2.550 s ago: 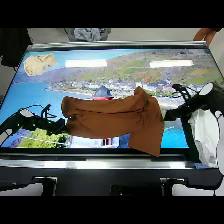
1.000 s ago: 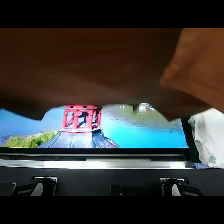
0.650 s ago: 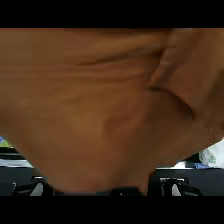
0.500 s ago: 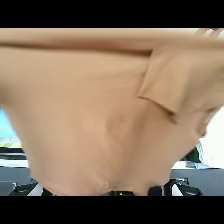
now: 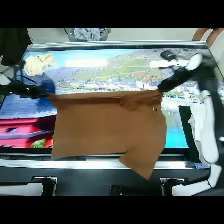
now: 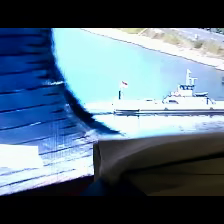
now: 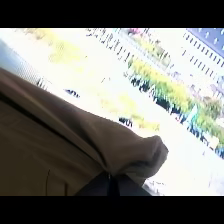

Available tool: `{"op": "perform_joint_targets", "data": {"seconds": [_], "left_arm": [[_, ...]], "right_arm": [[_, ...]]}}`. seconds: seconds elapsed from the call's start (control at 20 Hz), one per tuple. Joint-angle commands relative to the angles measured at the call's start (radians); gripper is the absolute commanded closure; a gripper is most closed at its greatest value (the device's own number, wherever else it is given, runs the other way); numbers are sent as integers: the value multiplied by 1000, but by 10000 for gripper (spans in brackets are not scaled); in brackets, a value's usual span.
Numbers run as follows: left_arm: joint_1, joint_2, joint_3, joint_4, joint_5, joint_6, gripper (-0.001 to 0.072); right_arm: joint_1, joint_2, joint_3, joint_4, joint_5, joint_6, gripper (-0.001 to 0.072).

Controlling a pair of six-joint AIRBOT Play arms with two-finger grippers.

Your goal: Fold the shirts.

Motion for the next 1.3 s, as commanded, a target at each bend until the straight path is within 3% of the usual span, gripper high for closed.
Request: {"op": "perform_joint_targets", "data": {"seconds": [0.0,0.1,0.2,0.4,0.5,0.6,0.85,1.2,1.25], "left_arm": [[0,-183,72,-39,118,2,681],[0,-219,111,-41,164,2,681],[2,-224,130,-41,158,2,680],[8,-175,167,-38,-105,20,681],[5,-166,166,-38,-296,16,681],[-7,-169,132,-38,-404,2,681],[-12,-169,6,-38,-441,2,681],[-13,-171,-30,-43,-440,-6,676],[-12,-169,-26,-50,-445,-6,533]], "right_arm": [[24,-133,-5,5,-348,95,661],[8,-129,-1,16,-430,130,661],[-14,-122,17,11,-338,126,662],[-49,-42,21,-26,11,-4,661],[-54,-20,21,-32,206,7,661],[-44,-24,-8,-33,332,-2,661],[-37,-24,-163,-29,323,29,662],[-37,-24,-182,-23,259,87,658],[-39,-23,-182,-23,249,105,528]]}}
